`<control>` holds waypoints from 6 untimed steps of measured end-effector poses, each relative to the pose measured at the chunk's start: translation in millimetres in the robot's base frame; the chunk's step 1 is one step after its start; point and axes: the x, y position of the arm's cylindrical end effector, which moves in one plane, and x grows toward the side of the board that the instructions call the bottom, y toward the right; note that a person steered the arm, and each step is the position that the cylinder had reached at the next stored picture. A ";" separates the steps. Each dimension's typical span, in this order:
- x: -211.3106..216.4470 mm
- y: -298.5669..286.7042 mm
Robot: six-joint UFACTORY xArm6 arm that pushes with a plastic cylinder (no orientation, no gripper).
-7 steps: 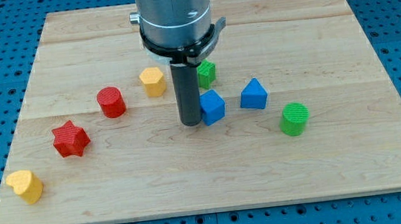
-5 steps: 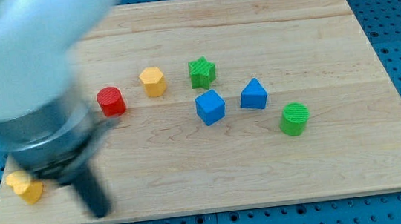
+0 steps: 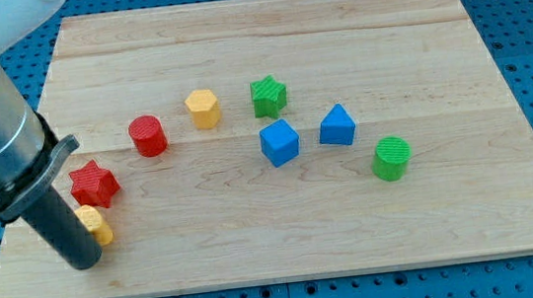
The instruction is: Move the yellow heart closer to the red circle
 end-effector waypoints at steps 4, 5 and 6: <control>13.1 22.9; 3.2 76.2; -47.8 85.5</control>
